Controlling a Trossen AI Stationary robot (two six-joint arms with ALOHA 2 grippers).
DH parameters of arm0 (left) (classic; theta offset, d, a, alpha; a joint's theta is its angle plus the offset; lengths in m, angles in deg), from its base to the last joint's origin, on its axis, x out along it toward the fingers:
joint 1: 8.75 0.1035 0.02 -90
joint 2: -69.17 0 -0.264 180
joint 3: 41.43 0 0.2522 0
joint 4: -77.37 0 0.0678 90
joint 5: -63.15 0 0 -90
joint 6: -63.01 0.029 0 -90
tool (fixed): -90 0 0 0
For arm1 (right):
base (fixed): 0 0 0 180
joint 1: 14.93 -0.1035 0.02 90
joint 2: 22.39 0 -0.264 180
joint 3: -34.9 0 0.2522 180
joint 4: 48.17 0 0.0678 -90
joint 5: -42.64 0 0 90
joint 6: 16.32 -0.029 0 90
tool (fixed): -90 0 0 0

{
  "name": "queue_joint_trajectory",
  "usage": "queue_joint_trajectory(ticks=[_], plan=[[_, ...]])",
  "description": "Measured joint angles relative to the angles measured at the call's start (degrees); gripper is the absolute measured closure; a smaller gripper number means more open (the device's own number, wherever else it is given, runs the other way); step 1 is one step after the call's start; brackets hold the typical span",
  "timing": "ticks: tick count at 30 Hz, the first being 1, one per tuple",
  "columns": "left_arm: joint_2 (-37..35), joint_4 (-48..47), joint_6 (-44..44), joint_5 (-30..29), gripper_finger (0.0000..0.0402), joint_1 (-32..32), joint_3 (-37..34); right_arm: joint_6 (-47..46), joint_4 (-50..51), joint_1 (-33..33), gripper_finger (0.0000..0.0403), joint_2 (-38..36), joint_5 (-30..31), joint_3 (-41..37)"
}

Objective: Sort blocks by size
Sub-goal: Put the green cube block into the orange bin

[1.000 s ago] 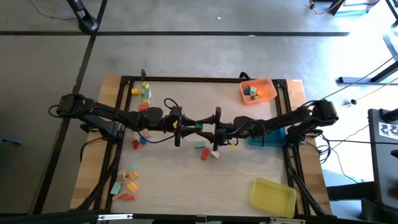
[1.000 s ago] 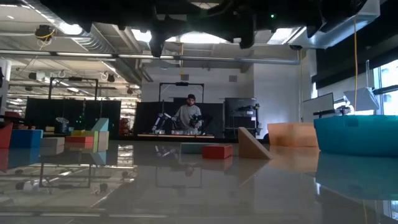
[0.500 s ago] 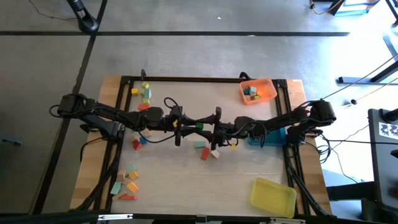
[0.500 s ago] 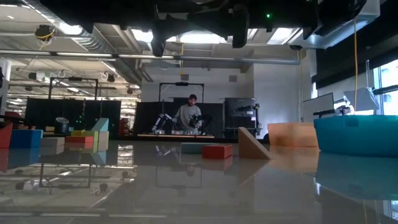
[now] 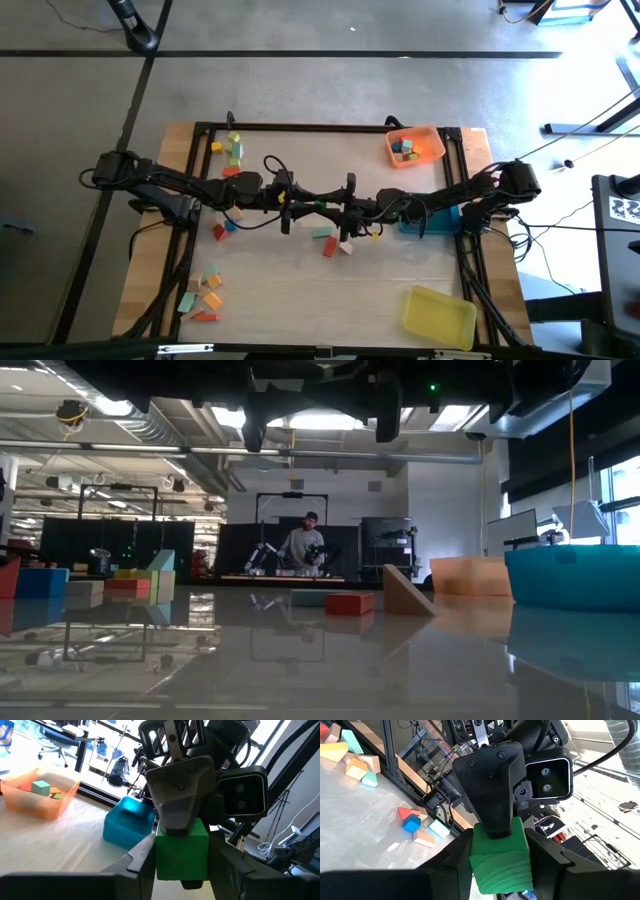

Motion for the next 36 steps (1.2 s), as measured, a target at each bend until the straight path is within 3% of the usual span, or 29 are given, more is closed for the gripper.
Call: queue_joint_trajectory(ticks=[9,16,21,26,31,36], plan=[[-0.94,-4.28,3.36,3.60,0.0217,1.59,0.00,-1.92,0.65,0.00,0.0261,0.02,-0.19,0.00],[-8.91,-17.96,7.38,3.26,0.0189,3.67,0.02,-2.03,3.20,0.00,0.0262,-1.96,4.82,0.00],[-16.50,-38.11,7.49,-3.14,0.0188,4.72,0.02,-4.08,12.57,0.00,0.0262,-6.60,12.69,0.02],[-20.30,-54.70,3.73,-10.09,0.0187,4.68,0.02,-5.62,25.66,0.08,0.0262,-12.36,26.51,0.00],[-20.10,-61.59,-0.15,-15.50,0.0187,4.68,0.00,-10.48,39.67,3.84,0.0262,-18.65,36.55,0.00],[-19.31,-61.95,-0.47,-16.02,0.0187,4.68,-0.01,-19.87,51.99,12.90,0.0262,-23.82,35.86,0.01]])
